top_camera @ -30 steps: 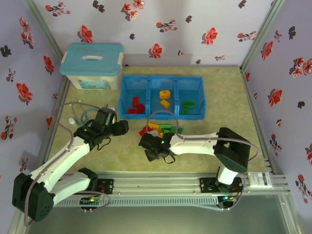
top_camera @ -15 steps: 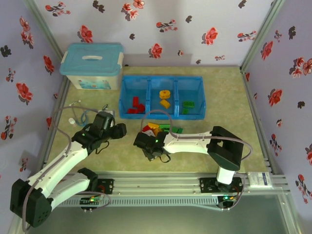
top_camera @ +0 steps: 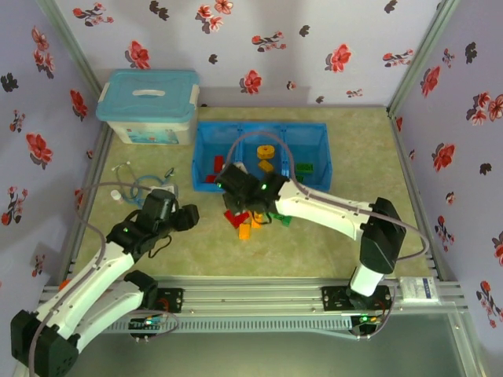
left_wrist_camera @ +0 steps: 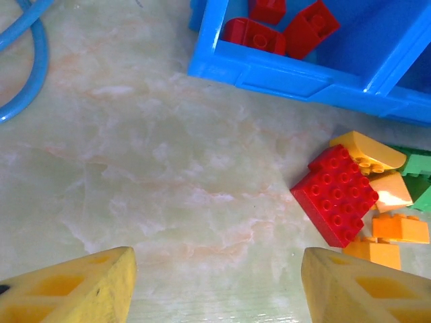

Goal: Sort the legos into containers by color
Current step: Place the lego in the container.

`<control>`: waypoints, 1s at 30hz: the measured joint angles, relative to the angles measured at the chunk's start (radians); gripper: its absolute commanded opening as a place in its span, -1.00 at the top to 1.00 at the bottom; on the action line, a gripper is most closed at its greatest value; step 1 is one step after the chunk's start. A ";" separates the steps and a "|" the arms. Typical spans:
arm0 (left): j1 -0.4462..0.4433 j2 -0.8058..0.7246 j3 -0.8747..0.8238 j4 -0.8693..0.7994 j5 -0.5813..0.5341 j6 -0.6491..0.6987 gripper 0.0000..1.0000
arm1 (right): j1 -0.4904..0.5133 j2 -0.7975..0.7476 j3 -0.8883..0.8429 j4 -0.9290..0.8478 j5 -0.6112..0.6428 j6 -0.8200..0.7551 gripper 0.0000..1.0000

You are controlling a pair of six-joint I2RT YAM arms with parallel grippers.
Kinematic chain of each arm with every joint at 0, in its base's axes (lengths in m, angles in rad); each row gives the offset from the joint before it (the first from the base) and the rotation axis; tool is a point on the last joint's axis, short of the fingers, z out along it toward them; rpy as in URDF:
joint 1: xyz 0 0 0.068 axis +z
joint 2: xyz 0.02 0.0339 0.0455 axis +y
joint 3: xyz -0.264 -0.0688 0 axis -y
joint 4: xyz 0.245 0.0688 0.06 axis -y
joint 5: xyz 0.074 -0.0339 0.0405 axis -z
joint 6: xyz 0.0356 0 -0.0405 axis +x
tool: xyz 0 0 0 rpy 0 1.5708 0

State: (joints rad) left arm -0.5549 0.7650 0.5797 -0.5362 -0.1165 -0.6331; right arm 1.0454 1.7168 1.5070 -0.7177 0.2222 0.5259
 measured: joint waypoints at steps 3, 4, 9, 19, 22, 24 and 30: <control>-0.013 -0.021 -0.016 -0.009 0.005 -0.019 -0.31 | -0.058 0.066 0.124 -0.018 -0.016 -0.034 0.67; -0.019 -0.025 -0.021 -0.012 0.006 -0.023 -0.31 | -0.072 0.098 0.168 -0.021 -0.023 -0.046 0.67; -0.045 -0.037 -0.039 -0.026 0.010 -0.046 -0.31 | -0.132 0.258 0.351 -0.054 -0.056 -0.088 0.67; -0.111 -0.035 -0.040 -0.017 0.012 -0.080 -0.31 | -0.216 0.560 0.797 -0.199 -0.082 -0.142 -0.30; -0.141 -0.013 -0.040 -0.010 0.012 -0.088 -0.30 | -0.221 0.581 0.856 -0.227 -0.066 -0.146 -0.36; -0.169 0.008 -0.040 0.001 0.012 -0.089 -0.31 | -0.217 0.560 0.831 -0.224 -0.057 -0.149 -0.37; -0.263 0.106 -0.032 0.039 -0.003 -0.093 -0.32 | -0.193 0.349 0.509 -0.162 -0.043 -0.141 -0.35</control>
State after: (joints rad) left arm -0.8181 0.8715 0.5476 -0.4976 -0.1196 -0.7258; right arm 0.8520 2.0659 2.0159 -0.8795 0.1795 0.3851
